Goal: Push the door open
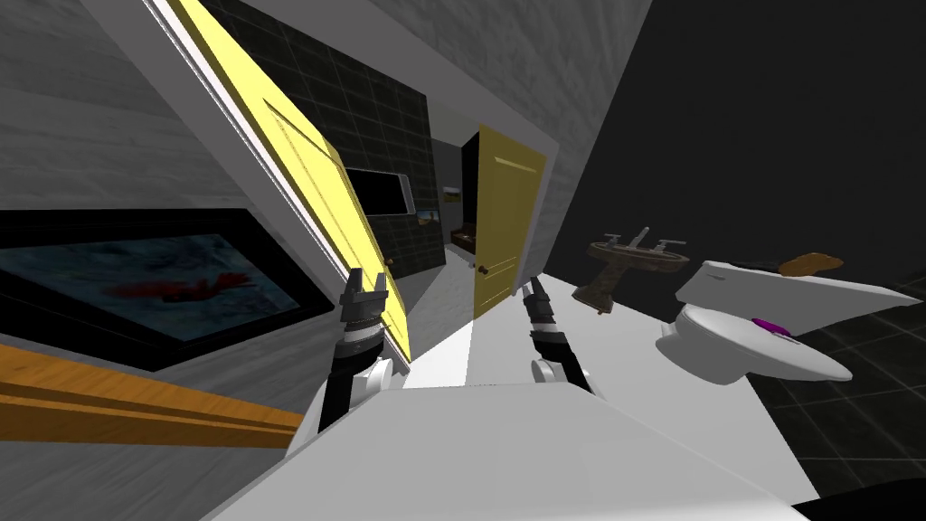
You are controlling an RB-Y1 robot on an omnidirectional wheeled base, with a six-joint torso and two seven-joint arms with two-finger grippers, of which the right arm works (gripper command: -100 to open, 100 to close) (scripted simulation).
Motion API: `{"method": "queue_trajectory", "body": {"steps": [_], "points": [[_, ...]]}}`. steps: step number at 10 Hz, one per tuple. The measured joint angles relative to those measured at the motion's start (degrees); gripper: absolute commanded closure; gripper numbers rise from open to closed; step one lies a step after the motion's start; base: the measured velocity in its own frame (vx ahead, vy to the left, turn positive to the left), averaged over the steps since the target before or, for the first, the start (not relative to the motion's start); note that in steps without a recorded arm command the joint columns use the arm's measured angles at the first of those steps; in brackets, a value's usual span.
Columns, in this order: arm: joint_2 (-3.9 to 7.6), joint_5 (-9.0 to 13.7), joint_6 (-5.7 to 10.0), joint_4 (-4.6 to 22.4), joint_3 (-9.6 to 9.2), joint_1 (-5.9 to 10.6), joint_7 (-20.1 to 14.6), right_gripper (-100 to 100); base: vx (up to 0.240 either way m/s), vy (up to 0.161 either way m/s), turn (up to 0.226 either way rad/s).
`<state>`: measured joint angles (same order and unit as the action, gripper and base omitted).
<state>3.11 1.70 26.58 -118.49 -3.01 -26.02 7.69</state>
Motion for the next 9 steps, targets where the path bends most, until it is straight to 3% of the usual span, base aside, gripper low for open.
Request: {"method": "queue_trajectory", "body": {"steps": [9], "points": [[1.4,-5.75,4.89,15.45,-0.68,5.9,12.41,-100,0.092,-0.053,0.024]]}}
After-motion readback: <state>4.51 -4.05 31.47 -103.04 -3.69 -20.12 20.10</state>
